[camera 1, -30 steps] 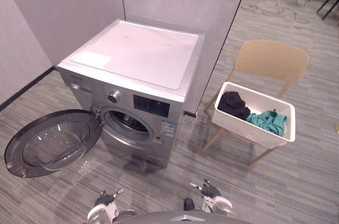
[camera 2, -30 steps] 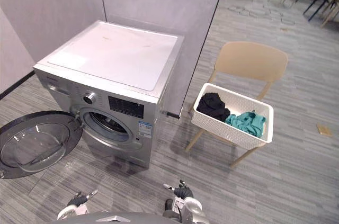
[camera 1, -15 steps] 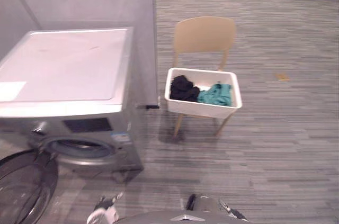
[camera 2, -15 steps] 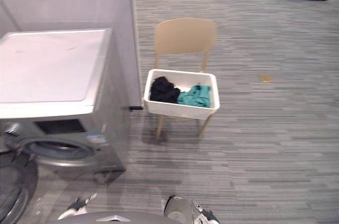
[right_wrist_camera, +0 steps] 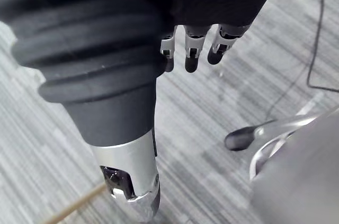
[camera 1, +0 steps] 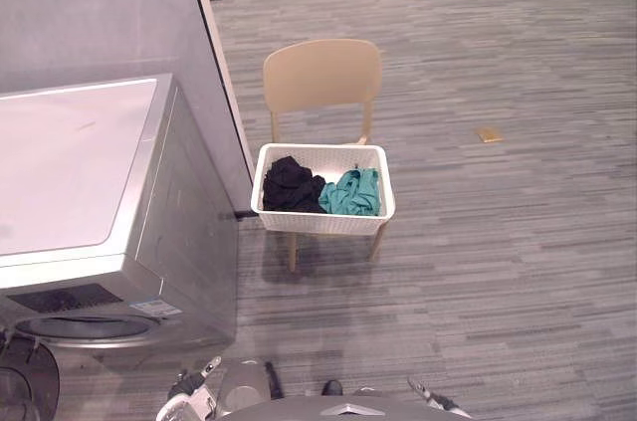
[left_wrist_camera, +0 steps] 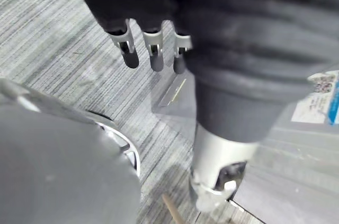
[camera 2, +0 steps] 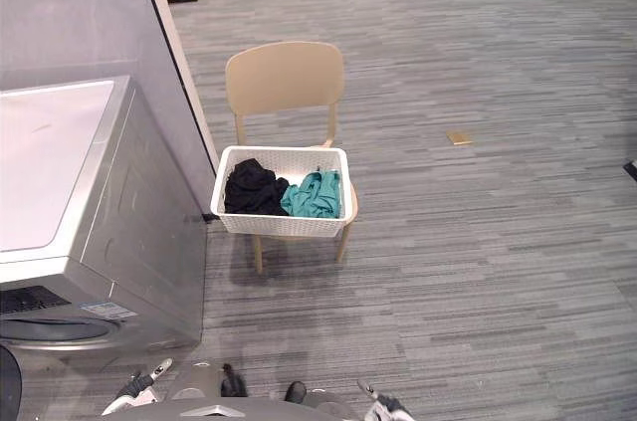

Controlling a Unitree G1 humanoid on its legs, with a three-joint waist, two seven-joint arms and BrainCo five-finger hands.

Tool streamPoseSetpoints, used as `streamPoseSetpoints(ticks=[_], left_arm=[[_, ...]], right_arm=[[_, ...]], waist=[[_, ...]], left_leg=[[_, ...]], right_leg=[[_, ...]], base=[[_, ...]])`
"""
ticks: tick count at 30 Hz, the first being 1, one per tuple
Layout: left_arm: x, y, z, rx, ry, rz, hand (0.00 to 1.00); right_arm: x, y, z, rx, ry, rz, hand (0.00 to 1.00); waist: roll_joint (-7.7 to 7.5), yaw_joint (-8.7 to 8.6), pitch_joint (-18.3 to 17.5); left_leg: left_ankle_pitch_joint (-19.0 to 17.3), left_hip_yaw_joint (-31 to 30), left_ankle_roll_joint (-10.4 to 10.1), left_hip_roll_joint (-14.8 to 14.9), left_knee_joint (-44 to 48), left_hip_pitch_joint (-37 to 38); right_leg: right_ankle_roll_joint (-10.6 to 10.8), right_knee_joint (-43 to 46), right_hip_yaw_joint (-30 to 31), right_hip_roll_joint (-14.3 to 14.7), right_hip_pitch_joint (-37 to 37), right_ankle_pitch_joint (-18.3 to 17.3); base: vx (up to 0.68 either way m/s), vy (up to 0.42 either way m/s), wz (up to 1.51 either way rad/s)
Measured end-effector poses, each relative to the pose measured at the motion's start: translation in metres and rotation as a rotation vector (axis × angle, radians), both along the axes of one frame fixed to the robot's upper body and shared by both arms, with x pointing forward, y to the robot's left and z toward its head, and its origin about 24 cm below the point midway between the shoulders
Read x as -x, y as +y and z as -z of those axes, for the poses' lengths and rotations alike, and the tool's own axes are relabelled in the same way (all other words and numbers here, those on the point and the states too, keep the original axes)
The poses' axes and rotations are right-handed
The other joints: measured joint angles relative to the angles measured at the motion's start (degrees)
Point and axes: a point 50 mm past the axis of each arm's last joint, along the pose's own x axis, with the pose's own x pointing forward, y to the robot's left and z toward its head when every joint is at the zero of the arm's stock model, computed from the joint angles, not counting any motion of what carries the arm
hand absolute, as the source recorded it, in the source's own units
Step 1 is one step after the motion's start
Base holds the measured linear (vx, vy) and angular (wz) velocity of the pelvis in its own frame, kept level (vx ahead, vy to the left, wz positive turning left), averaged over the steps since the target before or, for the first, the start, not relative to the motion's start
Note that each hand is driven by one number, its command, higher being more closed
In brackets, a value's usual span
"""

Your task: Pick up the laundry basket with both hands and put the clothes into the washing machine.

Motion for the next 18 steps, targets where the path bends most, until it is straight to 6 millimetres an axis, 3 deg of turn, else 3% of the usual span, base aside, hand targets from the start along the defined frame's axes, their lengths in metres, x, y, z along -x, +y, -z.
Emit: streamPoseSetpoints(ticks=[1,2,4,5,6,7,8,10,11,13,14,15,16,18], left_arm=[[0.006,0.0,0.002,0.005,0.017,-0.018,0.0],[0.014,-0.001,0.004,0.017,0.043,-0.047,0.0],[0.022,-0.004,0.006,0.037,0.075,-0.069,0.0],[0.028,-0.006,0.008,0.048,0.094,-0.087,0.0],[0.029,-0.005,0.008,0.047,0.099,-0.087,0.0],[0.029,-0.001,0.008,0.036,0.102,-0.063,0.0],[0.027,0.004,0.007,0.026,0.097,-0.062,0.0],[0.013,0.012,0.004,0.004,0.066,-0.042,0.0],[0.003,0.012,0.002,-0.001,0.044,-0.021,0.0],[-0.022,0.007,-0.003,-0.002,-0.014,0.035,0.0],[-0.041,0.001,-0.008,0.0,-0.069,0.067,0.0],[-0.048,-0.001,-0.01,0.001,-0.09,0.073,0.0],[-0.052,-0.004,-0.011,0.006,-0.105,0.073,0.0],[-0.059,-0.007,-0.013,0.011,-0.129,0.082,0.0]], right_arm=[[-0.008,0.0,-0.003,0.008,-0.027,-0.008,0.0],[-0.023,0.002,-0.007,0.011,-0.066,-0.024,0.0],[-0.038,0.008,-0.012,0.016,-0.108,-0.067,0.0],[-0.04,0.013,-0.012,0.015,-0.124,-0.07,0.0],[-0.038,0.018,-0.011,0.008,-0.123,-0.08,0.0],[-0.03,0.033,-0.005,-0.022,-0.104,-0.116,0.0],[-0.026,0.04,-0.004,-0.04,-0.101,-0.131,0.0],[-0.024,0.04,-0.003,-0.041,-0.103,-0.14,0.0],[-0.019,0.037,-0.002,-0.036,-0.089,-0.132,0.0],[-0.002,0.031,0.002,-0.032,-0.048,-0.105,0.0],[0.005,0.026,0.003,-0.028,-0.035,-0.073,0.0],[0.008,0.024,0.003,-0.027,-0.032,-0.058,0.0],[0.011,0.023,0.003,-0.029,-0.028,-0.039,0.0],[0.016,0.023,0.005,-0.038,-0.018,-0.006,0.0]], waist=[[-0.03,0.99,-0.11],[-0.09,1.7,-0.24],[-0.04,2.17,-0.2],[0.02,2.32,-0.2],[-0.14,2.32,-0.18],[-1.3,2.01,-0.68],[-2.3,1.69,-1.01],[-3.81,0.71,-0.66],[-4.19,0.18,-0.56],[-4.16,-0.36,-0.53],[-4.08,-0.33,-0.5],[-4.03,-0.33,-0.49],[-4.08,-0.3,-0.52],[-4.35,-0.42,-0.68]], left_leg=[[3.26,-1.64,2.32,-1.51,-2.88,0.59],[3.5,-1.72,4.05,-2.63,-4.1,1.48],[2.17,0.11,4.32,-2.93,-4.76,3.75],[0.97,0.8,4.21,-2.88,-5.27,6.23],[0.43,1.13,3.97,-2.92,-5.85,7.79],[-0.49,1.18,3.47,-3.27,-6.96,10.59],[-0.9,1.19,3.35,-3.45,-7.0,11.63],[-1.13,-0.87,3.23,-3.33,-6.46,13.44],[-1.13,-2.47,3.23,-2.94,-6.48,14.1],[-1.09,-5.98,3.15,-1.54,-6.56,14.77],[-1.13,-7.86,2.08,-0.45,-6.55,14.76],[-1.36,-8.68,1.31,0.17,-6.52,14.68],[-1.42,-9.87,0.2,0.9,-6.52,14.62],[-1.59,-12.31,-3.17,3.08,-6.39,14.57]], right_leg=[[0.34,-0.62,1.04,0.06,0.47,-0.2],[1.35,-0.49,2.68,-0.6,0.58,-0.83],[3.71,2.87,4.57,-1.85,0.16,-2.98],[6.23,10.24,5.46,-3.07,-1.33,-5.43],[7.34,16.65,6.0,-4.04,-3.0,-6.69],[8.8,31.89,6.12,-6.68,-8.24,-6.93],[10.55,40.8,6.5,-8.32,-11.83,-5.92],[11.98,53.01,7.72,-11.07,-16.95,-5.14],[11.68,54.59,7.3,-12.31,-17.51,-5.3],[9.76,52.34,5.17,-16.09,-17.38,-6.38],[9.09,48.1,4.22,-19.07,-17.39,-6.5],[8.67,45.38,4.35,-20.3,-17.4,-6.23],[7.46,40.25,5.21,-21.81,-17.06,-5.31],[7.12,25.72,11.88,-22.15,-14.99,0.46]], base=[[0.28,0.071,-0.3],[0.28,0.092,-0.41],[0.23,0.091,-0.36],[0.28,0.102,-0.3],[0.32,0.094,-0.19],[0.32,0.074,-0.03],[0.26,0.026,0.02],[0.23,-0.071,0.4],[0.21,-0.111,0.74],[0.15,-0.16,0.93],[0.17,-0.258,0.84],[0.13,-0.238,0.58],[0.11,-0.289,0.45],[0.09,-0.383,0.44]])
